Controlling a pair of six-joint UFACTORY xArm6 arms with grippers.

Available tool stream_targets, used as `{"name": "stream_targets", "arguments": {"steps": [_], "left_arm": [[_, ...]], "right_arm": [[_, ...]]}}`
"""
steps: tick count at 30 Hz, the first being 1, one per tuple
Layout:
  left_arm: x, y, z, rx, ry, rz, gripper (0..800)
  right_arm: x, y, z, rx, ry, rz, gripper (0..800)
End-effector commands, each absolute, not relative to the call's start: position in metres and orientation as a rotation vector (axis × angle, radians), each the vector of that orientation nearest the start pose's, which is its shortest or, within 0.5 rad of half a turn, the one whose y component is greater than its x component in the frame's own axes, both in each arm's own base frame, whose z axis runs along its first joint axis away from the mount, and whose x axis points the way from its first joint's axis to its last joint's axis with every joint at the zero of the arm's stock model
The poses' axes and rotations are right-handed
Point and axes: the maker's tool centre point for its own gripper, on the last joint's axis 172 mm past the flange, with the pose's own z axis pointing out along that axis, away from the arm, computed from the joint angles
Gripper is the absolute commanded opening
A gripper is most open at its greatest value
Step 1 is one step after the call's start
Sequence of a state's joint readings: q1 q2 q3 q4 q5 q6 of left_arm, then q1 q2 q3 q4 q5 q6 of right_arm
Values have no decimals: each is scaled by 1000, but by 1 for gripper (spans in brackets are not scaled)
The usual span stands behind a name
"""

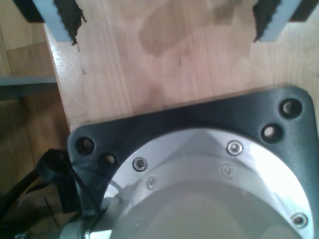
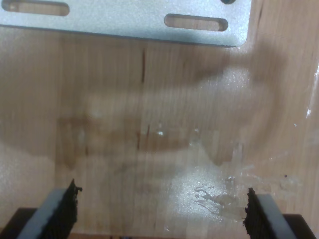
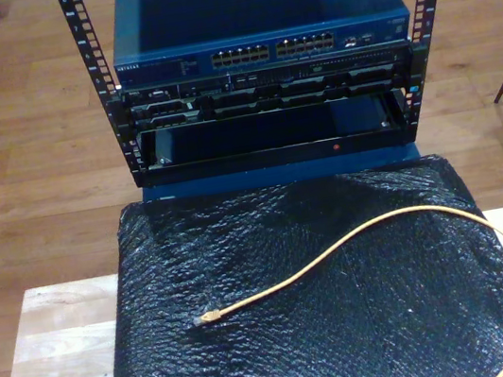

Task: Grab the cable and plug it in

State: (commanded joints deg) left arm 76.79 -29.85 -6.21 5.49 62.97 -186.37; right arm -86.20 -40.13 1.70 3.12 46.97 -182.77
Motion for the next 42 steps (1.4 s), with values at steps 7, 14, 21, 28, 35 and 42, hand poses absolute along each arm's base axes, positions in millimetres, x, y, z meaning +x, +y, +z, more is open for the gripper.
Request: {"name": "stream_targets", "arguments": {"steps": [7, 14, 21, 28, 35, 42], "left_arm": [[7, 118, 35, -2268, 2723, -377, 800], [7, 119, 36, -2271, 2721, -377, 800], [6, 118, 45, -2287, 2735, -397, 800], [4, 119, 64, -2313, 2757, -435, 800], [4, 124, 73, -2318, 2761, -435, 800], [7, 136, 106, -2349, 2760, -462, 800]], "right_arm": [[19, -169, 24, 2184, 2356, 204, 800], [20, -170, 31, 2183, 2366, 220, 800], [21, -169, 52, 2206, 2392, 292, 800], [23, -176, 67, 2204, 2382, 289, 800], [25, -186, 86, 2285, 2292, 261, 800], [28, -211, 108, 2331, 2193, 201, 800]]}}
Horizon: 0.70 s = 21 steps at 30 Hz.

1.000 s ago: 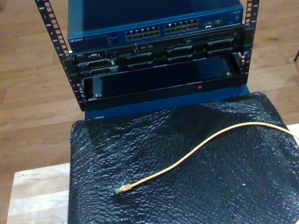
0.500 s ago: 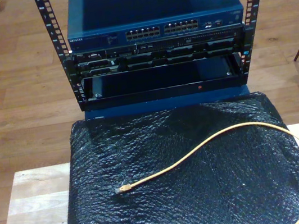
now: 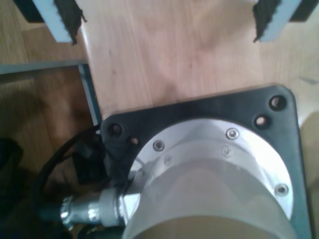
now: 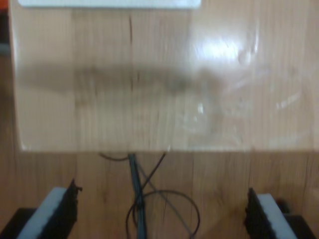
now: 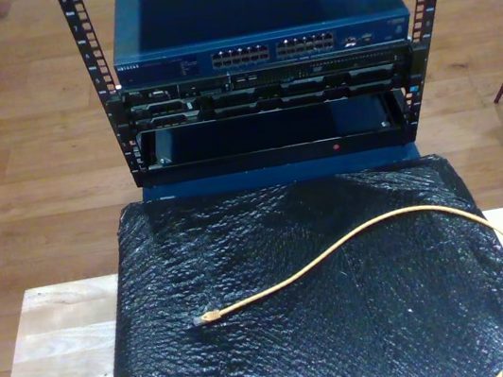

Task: Grab the cable and plug it in

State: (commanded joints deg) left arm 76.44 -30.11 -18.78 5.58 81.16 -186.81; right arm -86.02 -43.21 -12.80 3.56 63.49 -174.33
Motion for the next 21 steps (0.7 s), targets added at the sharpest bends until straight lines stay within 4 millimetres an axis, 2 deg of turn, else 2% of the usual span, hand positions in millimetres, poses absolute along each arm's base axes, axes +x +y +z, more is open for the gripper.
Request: {"name": "stream_targets", "arguments": {"steps": [6, 10, 15, 21], "left_arm": [[16, 130, 116, 1668, -1973, 348, 800], [19, 134, 119, 1695, -1957, 330, 800], [33, 137, 126, 1702, -1972, 323, 800], [57, 135, 148, 1710, -1946, 329, 800]], "right_arm": [[31, -220, 116, -2317, -2029, -178, 800], [39, -224, 120, -2366, -1987, -174, 800], [66, -231, 131, -2438, -1944, -216, 799], [104, -239, 154, -2532, -1905, -300, 799]]}}
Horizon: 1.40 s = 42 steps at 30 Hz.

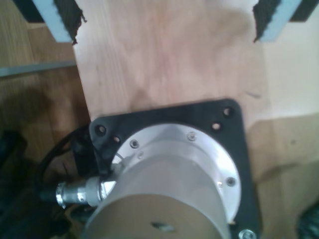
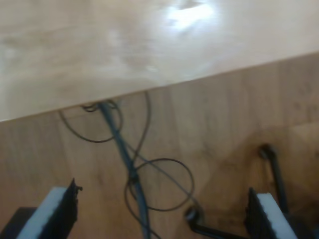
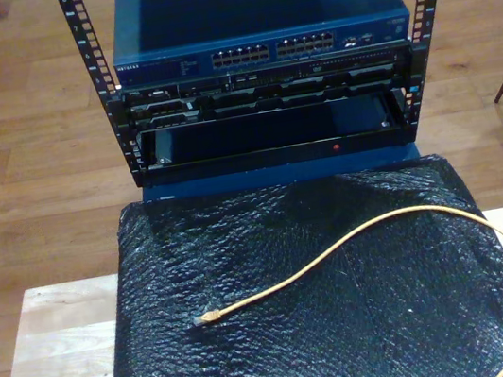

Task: Grab the cable and plug it in

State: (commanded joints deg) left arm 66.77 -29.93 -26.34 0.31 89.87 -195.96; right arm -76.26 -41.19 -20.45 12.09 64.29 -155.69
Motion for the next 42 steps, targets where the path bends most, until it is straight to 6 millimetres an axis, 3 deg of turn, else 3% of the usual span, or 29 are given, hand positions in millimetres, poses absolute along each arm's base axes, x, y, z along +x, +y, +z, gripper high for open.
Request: {"name": "stream_targets", "arguments": {"steps": [6, 13, 26, 33, 38, 42], "left_arm": [[82, 125, 167, 1703, -1926, 327, 800], [113, 97, 186, 1679, -1890, 369, 800], [150, 57, 192, 1683, -1842, 352, 800], [171, 31, 197, 1687, -1804, 412, 800], [177, 24, 199, 1692, -1786, 440, 800], [177, 20, 198, 1688, -1776, 451, 800]], "right_arm": [[131, -228, 176, -2522, -1846, -332, 799], [166, -207, 202, -2475, -1789, -411, 799], [219, -143, 259, -2265, -1660, -697, 799], [242, -121, 270, -2182, -1659, -711, 799], [256, -110, 274, -2149, -1659, -692, 799], [268, -90, 285, -2078, -1653, -764, 799]]}}
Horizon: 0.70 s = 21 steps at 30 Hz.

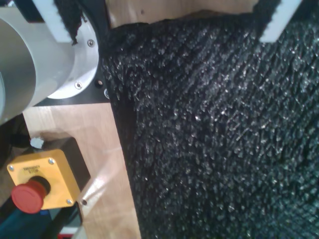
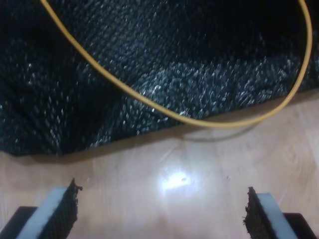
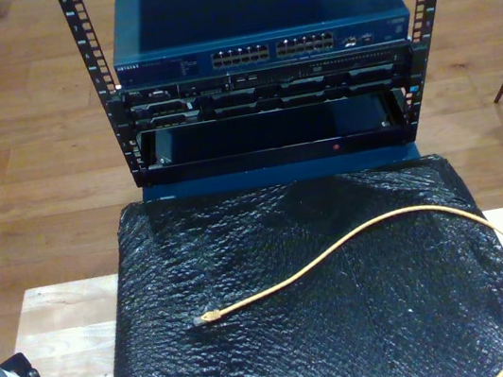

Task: Grab the cable and plug it in

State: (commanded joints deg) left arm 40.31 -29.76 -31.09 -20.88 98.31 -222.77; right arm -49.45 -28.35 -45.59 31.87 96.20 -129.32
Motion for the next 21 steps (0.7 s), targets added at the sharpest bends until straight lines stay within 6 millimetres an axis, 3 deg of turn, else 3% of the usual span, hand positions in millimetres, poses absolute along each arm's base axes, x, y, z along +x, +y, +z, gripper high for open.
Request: {"name": "stream_targets", "arguments": {"steps": [7, 21], "left_arm": [[176, 20, 196, 1685, -1766, 448, 800], [172, 17, 192, 1678, -1755, 446, 800]], "right_arm": [[285, -68, 303, -2005, -1608, -855, 799], [307, -26, 311, -1915, -1605, -831, 798]]}}
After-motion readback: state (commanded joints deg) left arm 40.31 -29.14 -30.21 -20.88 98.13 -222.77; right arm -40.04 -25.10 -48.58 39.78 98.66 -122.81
